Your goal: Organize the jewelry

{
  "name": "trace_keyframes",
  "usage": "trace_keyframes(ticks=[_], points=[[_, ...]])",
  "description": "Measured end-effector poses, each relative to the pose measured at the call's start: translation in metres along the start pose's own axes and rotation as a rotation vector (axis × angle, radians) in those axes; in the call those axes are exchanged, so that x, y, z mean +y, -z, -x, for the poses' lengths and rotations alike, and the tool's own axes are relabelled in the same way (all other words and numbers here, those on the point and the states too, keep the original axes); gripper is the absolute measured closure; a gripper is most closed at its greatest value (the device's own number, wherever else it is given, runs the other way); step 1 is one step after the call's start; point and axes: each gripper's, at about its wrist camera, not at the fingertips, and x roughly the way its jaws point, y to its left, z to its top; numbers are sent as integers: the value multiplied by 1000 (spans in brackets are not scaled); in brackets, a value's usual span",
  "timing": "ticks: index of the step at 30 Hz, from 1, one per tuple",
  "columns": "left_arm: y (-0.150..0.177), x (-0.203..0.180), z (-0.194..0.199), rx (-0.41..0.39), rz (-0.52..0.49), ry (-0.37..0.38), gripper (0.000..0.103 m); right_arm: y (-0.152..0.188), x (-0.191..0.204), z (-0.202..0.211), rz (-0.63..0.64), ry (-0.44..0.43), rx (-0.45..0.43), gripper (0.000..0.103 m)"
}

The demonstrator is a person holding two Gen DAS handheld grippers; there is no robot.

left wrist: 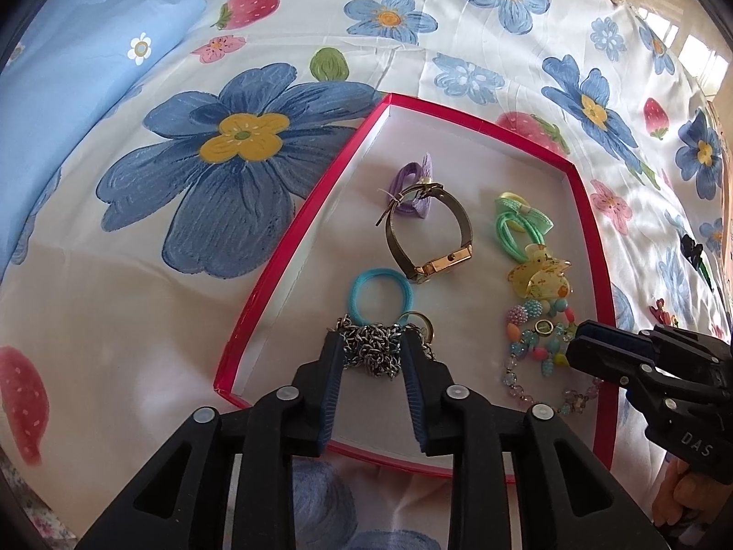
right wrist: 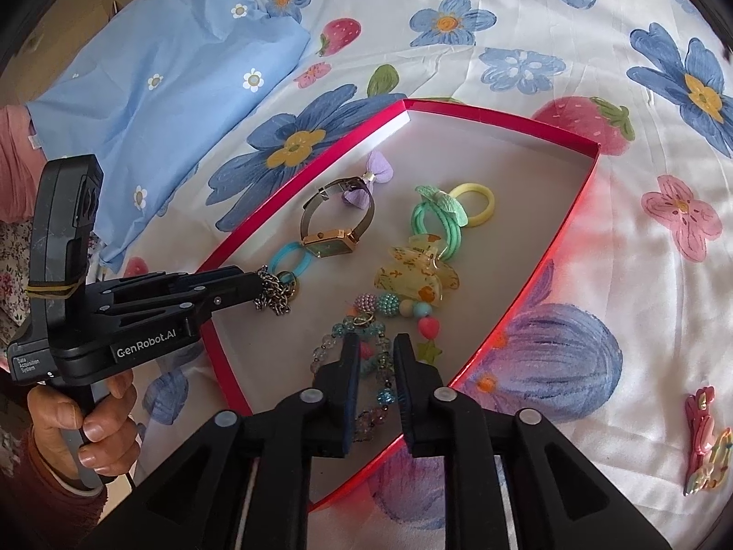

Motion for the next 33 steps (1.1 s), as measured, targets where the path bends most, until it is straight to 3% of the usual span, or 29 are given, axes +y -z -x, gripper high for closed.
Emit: trace_keyframes(ticks=[3, 8, 12, 16, 23, 26, 33], points=[[1, -2, 4, -8, -3, -13, 63, 0, 2, 5, 8, 7, -16, 74], [3, -2, 12, -20, 4, -10, 42, 0, 4, 16, 14, 19, -53, 73], [6, -1, 23, -41, 21, 5, 26, 2, 1, 27, 1, 18, -88, 59], [11, 0, 31, -50, 32, 7, 23, 5, -3, 34, -24, 8, -113, 46], [22, -2, 46, -76, 44, -12, 18, 11, -7, 47, -57, -7, -167, 37], [28, -2, 51, -83, 54, -17, 18, 16, -10, 50, -79, -18, -187, 27], [51, 4, 72, -122, 102, 3, 14, 32, -12, 60, -118, -62, -235, 26]])
